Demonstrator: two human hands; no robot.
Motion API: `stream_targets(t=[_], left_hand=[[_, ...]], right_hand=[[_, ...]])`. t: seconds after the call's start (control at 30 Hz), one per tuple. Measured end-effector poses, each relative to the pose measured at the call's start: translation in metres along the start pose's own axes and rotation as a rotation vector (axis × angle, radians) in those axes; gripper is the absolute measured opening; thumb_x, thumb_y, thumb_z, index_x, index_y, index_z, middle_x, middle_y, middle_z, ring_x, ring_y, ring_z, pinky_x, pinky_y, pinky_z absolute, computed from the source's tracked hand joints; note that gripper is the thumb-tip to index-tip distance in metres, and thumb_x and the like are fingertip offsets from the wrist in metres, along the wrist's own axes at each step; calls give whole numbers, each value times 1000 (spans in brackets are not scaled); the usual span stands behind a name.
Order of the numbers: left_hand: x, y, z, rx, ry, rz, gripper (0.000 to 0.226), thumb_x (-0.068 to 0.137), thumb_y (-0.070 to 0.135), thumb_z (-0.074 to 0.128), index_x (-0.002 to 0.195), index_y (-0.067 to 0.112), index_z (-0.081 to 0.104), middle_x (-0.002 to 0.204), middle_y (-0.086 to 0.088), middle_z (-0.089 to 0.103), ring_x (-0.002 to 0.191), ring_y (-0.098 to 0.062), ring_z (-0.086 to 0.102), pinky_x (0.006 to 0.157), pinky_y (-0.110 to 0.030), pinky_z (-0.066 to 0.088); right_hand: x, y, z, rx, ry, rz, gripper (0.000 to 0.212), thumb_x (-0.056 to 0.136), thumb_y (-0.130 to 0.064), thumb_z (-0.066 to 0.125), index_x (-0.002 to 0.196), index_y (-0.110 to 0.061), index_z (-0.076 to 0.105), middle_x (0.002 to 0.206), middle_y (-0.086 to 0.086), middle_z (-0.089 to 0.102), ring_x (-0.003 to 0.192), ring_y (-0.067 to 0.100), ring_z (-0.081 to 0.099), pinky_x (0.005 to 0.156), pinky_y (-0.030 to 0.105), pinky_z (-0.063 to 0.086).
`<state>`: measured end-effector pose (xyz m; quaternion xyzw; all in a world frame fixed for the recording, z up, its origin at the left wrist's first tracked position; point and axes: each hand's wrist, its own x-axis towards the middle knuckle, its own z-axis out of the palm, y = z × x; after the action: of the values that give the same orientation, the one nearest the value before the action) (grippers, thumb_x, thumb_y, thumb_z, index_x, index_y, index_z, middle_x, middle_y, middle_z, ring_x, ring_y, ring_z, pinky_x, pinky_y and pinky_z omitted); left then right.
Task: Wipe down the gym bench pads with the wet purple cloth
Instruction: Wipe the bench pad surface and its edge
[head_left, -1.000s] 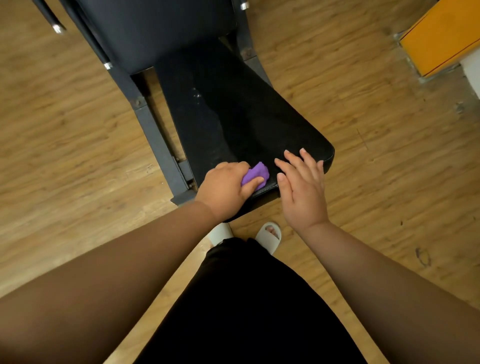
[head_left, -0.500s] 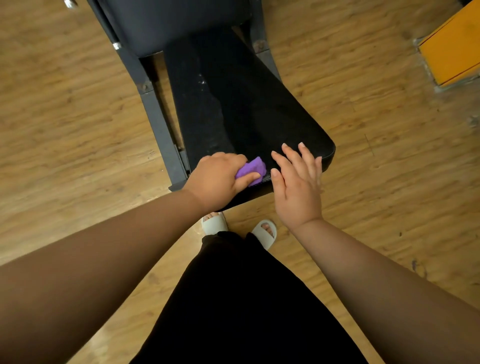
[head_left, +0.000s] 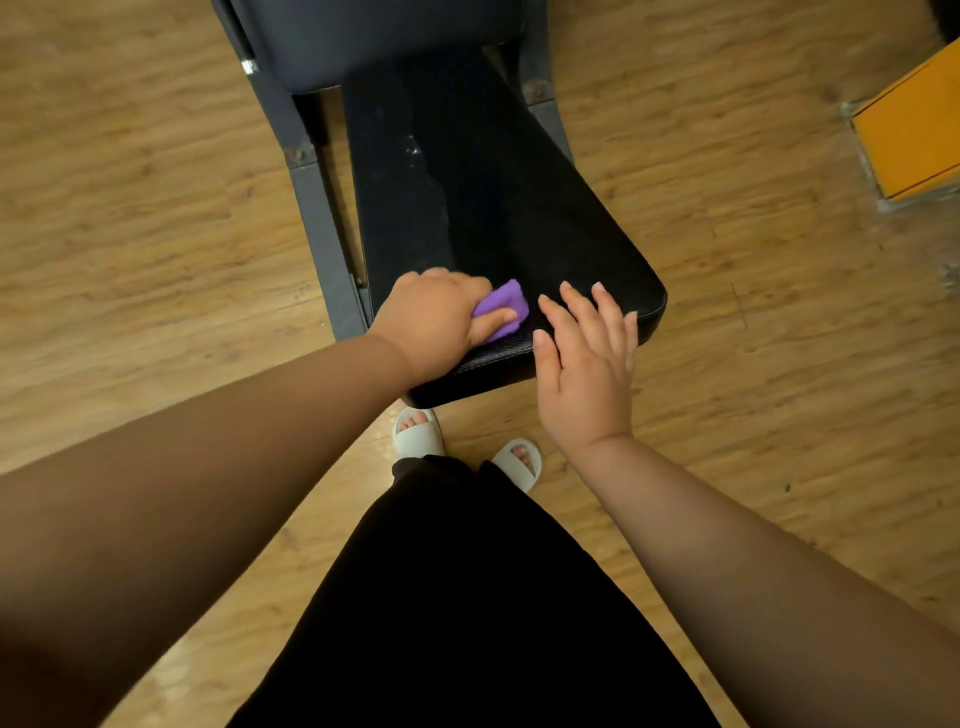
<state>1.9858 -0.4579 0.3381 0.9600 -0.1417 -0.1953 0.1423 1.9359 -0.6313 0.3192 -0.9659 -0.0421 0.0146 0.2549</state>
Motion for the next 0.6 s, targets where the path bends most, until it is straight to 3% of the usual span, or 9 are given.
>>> stream_targets(t=[0.1,0.23,0.37,0.5,0.6], left_hand=[[13,1,1,21,6,-79,35,99,55,31,92,24,46,86,3,51,83,-16,47,77,-32,36],[-15,4,5,-54,73,12,34,97,54,34,93,23,49,84,5,51,81,-14,49,77,-30,37],[-25,2,6,-60,19,51,35,98,53,35,100,23,52,86,8,49,82,-11,46,78,-28,32],[5,-7,-2,-35,-35,-15,31,99,54,33,91,25,45,85,6,50,83,-14,48,77,-30,33],[20,-9,-3,-60,-51,-99,34,99,53,34,91,23,47,86,2,53,86,-19,52,81,-34,40]], right_hand=[[0,-1,-1,-10,-7,-5,51,99,-40,26,135,-19,54,148,1,45,145,19,20,115,27,-14],[0,-3,-2,-15,-17,-9,51,99,-39,26,136,-19,54,148,1,44,145,20,21,116,31,-11],[0,-9,-3,-86,-27,15,52,98,-41,25,135,-19,54,147,2,45,144,22,24,117,38,-3],[7,-20,-1,-141,40,59,46,99,-40,31,131,-20,59,142,2,51,136,23,38,115,44,16],[18,-35,3,-88,20,151,42,102,-35,37,137,-19,52,149,2,42,142,22,29,116,42,13]])
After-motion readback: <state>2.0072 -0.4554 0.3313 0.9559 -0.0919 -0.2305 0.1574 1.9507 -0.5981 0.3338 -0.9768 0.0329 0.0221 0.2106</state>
